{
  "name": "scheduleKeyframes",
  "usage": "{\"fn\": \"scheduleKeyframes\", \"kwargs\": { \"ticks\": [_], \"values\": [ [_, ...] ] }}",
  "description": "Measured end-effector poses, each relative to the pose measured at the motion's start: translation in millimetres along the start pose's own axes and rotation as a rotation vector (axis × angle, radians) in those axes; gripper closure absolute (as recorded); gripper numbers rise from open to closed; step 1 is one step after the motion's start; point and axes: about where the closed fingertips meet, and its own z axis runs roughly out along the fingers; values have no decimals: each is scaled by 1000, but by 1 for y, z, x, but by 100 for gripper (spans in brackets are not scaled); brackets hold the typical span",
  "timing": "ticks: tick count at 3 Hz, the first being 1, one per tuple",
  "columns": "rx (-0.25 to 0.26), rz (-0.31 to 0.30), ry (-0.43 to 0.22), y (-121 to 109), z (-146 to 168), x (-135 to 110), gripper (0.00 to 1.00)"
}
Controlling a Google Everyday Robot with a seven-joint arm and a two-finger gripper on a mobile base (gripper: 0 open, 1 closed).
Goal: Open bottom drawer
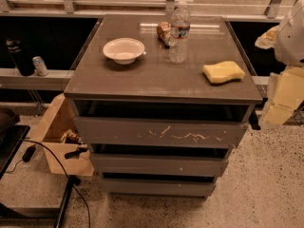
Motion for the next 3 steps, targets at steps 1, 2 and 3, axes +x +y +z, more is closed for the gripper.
{"fn": "scheduleKeyframes", "kwargs": {
  "ticks": [1,2,3],
  "values": [
    [5,1,0,0,-1,0,0],
    [-20,15,6,16,6,9,0],
    [-60,33,15,36,16,20,0]
  ]
}}
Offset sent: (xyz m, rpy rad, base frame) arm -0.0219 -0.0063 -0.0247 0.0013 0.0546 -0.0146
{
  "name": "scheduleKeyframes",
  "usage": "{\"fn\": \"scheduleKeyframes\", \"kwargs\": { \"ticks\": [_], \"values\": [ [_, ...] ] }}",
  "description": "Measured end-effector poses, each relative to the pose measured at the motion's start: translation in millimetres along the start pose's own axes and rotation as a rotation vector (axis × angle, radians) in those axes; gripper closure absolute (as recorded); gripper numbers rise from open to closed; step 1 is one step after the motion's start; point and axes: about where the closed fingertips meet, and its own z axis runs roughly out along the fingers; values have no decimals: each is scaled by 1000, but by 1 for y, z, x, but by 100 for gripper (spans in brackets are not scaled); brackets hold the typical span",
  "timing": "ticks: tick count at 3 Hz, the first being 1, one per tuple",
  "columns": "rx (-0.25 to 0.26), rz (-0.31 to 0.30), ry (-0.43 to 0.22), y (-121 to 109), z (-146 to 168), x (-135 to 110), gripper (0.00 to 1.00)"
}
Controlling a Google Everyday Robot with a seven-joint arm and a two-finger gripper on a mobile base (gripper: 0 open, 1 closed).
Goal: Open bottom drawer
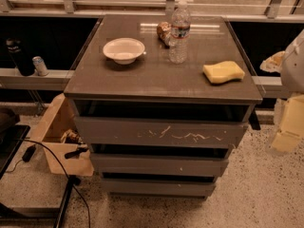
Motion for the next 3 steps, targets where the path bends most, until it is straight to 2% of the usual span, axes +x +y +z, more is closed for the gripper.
{"fn": "scheduleKeyframes", "kwargs": {
  "ticks": [1,2,3],
  "values": [
    [-47,-8,-12,26,17,2,0],
    [-88,-21,-44,60,47,0,0],
    [-127,-20,-78,105,114,1,0]
  ]
}}
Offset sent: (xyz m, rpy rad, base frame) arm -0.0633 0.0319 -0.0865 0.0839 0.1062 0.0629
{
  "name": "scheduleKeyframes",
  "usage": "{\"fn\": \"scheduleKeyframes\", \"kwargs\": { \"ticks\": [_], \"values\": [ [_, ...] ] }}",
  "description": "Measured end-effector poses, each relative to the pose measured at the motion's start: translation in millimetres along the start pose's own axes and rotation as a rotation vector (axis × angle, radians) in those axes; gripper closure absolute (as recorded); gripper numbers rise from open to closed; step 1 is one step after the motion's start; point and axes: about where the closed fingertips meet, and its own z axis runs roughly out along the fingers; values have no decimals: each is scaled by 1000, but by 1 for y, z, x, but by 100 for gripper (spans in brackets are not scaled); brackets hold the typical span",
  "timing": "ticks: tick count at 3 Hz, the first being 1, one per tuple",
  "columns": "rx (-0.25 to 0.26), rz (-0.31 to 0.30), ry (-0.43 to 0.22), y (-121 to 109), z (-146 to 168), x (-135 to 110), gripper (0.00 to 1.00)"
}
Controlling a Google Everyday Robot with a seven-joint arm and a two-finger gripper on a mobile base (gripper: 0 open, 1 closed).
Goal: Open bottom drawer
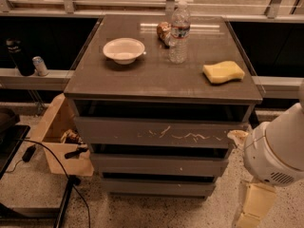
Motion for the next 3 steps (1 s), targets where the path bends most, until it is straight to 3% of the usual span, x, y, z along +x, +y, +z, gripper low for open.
{"fn": "scheduleKeyframes", "kwargs": {
  "ticks": [1,3],
  "values": [
    [0,0,0,0,0,0,0],
    [-34,17,55,19,61,13,0]
  ]
}}
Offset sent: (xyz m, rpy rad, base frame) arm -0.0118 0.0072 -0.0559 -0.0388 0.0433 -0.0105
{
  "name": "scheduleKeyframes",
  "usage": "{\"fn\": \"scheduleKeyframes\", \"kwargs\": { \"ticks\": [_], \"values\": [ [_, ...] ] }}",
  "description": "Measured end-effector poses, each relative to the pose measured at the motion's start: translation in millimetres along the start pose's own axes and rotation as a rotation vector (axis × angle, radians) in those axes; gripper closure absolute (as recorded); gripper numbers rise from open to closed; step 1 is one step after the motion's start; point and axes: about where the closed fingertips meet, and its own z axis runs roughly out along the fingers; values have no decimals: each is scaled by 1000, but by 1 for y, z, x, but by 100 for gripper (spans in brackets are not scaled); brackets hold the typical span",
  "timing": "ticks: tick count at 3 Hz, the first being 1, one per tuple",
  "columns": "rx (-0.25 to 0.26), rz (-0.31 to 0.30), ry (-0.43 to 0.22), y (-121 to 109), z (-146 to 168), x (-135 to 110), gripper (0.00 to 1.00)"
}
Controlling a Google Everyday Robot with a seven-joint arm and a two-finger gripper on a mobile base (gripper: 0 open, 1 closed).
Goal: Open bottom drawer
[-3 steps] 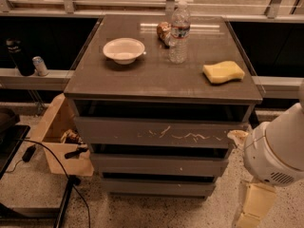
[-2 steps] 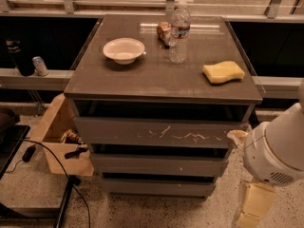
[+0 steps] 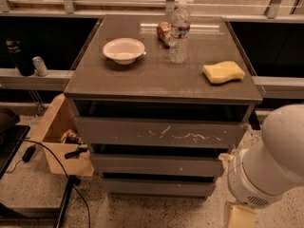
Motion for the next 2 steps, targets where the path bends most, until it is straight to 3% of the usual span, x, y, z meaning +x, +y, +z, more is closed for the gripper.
{"fn": "scheduleKeyframes", "kwargs": {
  "ticks": [2],
  "values": [
    [-4,15,15,12,65,12,0]
  ]
}}
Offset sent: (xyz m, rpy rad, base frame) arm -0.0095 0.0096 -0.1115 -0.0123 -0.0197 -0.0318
